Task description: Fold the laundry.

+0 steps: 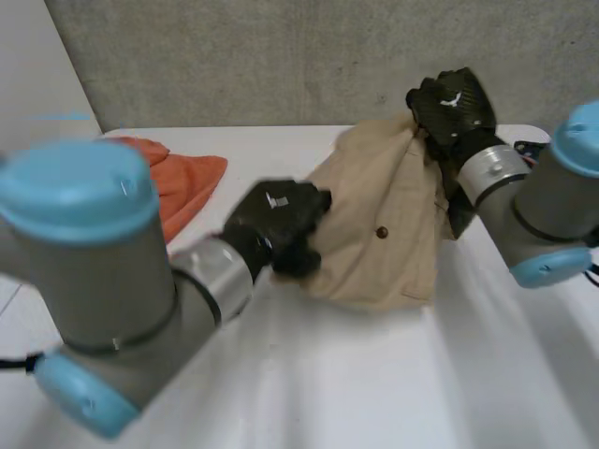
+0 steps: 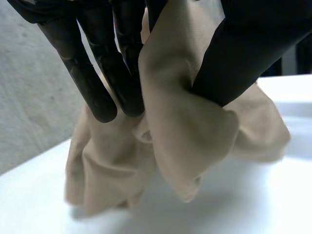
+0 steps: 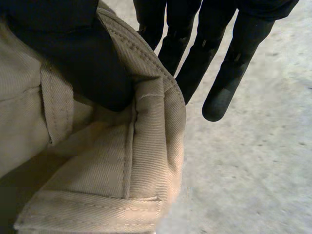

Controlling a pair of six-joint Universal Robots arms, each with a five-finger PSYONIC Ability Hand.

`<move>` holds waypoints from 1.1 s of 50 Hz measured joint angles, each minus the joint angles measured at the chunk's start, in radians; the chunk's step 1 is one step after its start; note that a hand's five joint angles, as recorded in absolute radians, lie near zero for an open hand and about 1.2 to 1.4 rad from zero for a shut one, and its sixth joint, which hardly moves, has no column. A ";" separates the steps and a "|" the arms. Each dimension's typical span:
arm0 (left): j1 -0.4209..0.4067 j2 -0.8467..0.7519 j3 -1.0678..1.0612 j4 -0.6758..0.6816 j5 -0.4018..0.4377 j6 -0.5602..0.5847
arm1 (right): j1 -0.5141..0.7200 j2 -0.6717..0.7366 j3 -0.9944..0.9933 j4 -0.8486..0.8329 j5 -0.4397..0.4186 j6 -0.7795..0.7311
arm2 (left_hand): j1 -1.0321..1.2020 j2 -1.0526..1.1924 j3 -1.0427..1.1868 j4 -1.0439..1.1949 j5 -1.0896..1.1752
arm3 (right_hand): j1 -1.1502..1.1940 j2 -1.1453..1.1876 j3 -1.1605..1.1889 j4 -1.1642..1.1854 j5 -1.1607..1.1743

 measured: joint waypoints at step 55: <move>0.211 -0.267 -0.096 0.181 0.227 0.005 | 0.019 -0.199 0.652 0.203 0.006 0.301 | -0.737 -0.788 -0.781 -0.791 -0.724 | -0.596 -0.674 -0.676 -0.689 -0.630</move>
